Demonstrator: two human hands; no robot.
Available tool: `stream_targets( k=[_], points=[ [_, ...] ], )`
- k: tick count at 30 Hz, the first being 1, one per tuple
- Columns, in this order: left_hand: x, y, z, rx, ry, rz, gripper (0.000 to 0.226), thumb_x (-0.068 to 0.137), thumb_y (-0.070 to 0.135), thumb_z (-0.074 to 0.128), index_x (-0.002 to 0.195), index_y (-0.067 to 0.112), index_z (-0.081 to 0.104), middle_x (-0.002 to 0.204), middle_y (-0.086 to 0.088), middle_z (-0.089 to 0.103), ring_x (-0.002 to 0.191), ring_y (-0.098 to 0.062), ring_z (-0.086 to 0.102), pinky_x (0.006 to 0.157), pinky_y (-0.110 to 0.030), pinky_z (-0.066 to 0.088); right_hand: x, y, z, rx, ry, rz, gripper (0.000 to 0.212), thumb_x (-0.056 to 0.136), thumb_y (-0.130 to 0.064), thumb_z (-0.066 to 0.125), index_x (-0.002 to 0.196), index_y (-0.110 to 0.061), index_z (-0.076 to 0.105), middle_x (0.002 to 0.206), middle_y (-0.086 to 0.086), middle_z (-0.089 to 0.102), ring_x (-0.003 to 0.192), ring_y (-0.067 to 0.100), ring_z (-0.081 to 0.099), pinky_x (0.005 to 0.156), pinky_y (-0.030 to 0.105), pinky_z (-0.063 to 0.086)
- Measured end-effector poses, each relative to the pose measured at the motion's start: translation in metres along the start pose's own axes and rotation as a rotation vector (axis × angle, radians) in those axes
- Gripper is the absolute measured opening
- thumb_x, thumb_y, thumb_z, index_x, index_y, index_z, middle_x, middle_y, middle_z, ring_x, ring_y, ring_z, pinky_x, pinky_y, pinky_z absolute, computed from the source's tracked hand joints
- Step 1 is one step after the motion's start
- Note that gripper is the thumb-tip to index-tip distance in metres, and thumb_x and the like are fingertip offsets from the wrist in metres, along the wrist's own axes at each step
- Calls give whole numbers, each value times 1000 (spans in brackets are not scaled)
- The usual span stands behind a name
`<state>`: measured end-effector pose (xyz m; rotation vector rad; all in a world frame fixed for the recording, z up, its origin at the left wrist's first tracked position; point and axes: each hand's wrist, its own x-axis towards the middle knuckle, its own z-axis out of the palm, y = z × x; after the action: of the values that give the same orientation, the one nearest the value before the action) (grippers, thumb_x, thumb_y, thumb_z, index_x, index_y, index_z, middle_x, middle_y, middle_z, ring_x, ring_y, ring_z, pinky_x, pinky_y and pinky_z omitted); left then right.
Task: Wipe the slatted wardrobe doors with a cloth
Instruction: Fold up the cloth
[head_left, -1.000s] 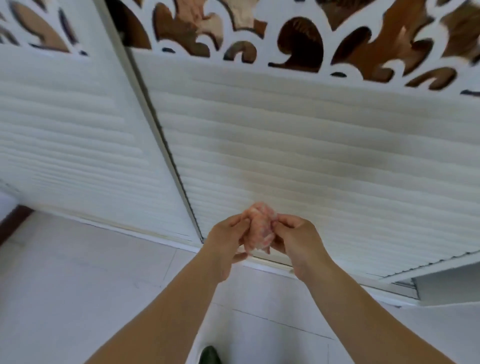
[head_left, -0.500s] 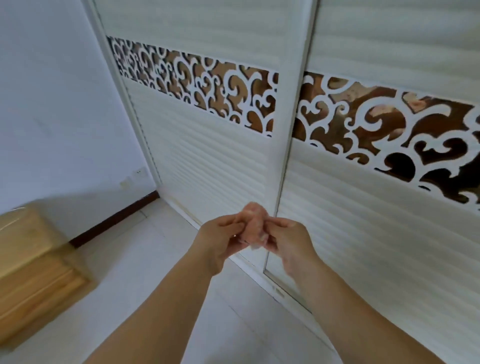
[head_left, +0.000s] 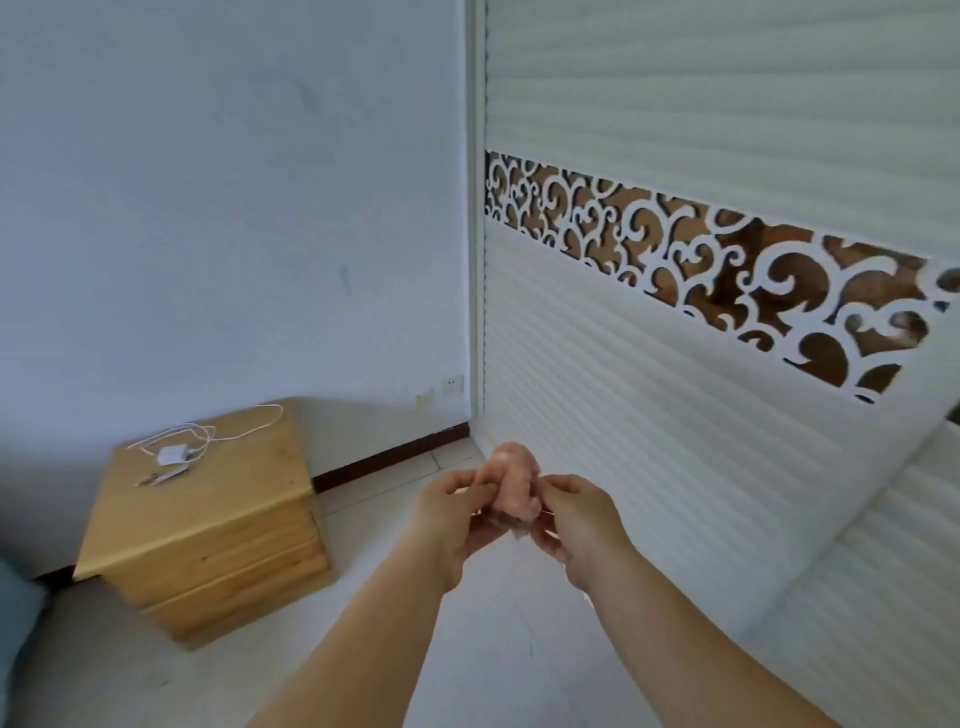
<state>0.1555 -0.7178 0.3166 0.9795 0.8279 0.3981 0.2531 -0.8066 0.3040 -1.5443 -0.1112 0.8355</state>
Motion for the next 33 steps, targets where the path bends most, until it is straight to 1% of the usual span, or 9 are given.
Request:
stream_targets(
  k=[6, 12, 14, 18, 20, 23, 25, 28, 33],
  points=[
    [77, 61, -142, -54, 141, -71, 15, 92, 3, 53, 105, 3, 60, 86, -17, 70, 70, -26, 71, 67, -34, 58, 57, -4, 162, 42, -107, 187, 10, 87, -9, 61, 92, -4, 67, 78, 11, 70, 78, 20, 65, 59, 27, 51],
    [139, 110, -250, -146, 351, -76, 12, 91, 3, 55, 100, 6, 60, 91, -17, 67, 76, -28, 68, 61, -33, 54, 99, -7, 290, 37, -228, 230, 14, 91, -5, 55, 86, -1, 68, 81, 14, 70, 74, 21, 67, 59, 25, 56],
    [151, 121, -263, -177, 403, -81, 9, 91, 2, 54, 96, 7, 59, 88, -17, 66, 73, -26, 67, 58, -34, 56, 115, -9, 315, 11, -244, 220, 16, 93, -5, 53, 86, -2, 67, 84, 14, 69, 74, 20, 67, 58, 24, 56],
    [186, 146, -287, -285, 473, -65, 9, 92, 0, 50, 88, 6, 54, 86, -15, 61, 72, -25, 62, 56, -28, 56, 164, -11, 368, -60, -289, 198, 18, 95, -7, 49, 104, -4, 65, 96, 15, 69, 87, 24, 67, 75, 31, 57],
    [204, 152, -298, -324, 514, -72, 8, 92, -1, 50, 88, 5, 52, 85, -17, 61, 72, -26, 61, 54, -27, 56, 185, -13, 389, -110, -320, 206, 17, 96, -7, 49, 101, -6, 65, 93, 13, 69, 84, 23, 67, 80, 33, 56],
    [227, 160, -315, -380, 566, -71, 5, 91, -2, 51, 92, 3, 53, 88, -21, 62, 76, -30, 62, 69, -36, 55, 210, -22, 414, -124, -383, 214, 24, 96, -1, 45, 83, -9, 63, 83, 11, 65, 73, 20, 63, 71, 28, 55],
    [244, 165, -334, -438, 609, -55, 6, 90, -3, 51, 93, 2, 54, 91, -22, 61, 80, -32, 62, 75, -39, 53, 228, -23, 438, -148, -425, 228, 25, 97, 1, 43, 83, -7, 61, 82, 12, 63, 72, 20, 61, 67, 26, 54],
    [261, 173, -359, -453, 666, -49, 9, 90, -3, 51, 98, 2, 54, 92, -22, 61, 80, -31, 62, 75, -38, 53, 246, -19, 471, -199, -442, 243, 20, 97, 0, 42, 97, -4, 62, 86, 13, 63, 72, 20, 61, 64, 25, 53],
    [303, 188, -408, -411, 727, -84, 24, 89, 7, 60, 112, 2, 55, 93, -16, 63, 73, -23, 62, 65, -30, 55, 284, -8, 526, -277, -412, 272, 16, 97, -6, 47, 103, -6, 63, 85, 10, 62, 73, 20, 59, 65, 28, 53]
  ],
)
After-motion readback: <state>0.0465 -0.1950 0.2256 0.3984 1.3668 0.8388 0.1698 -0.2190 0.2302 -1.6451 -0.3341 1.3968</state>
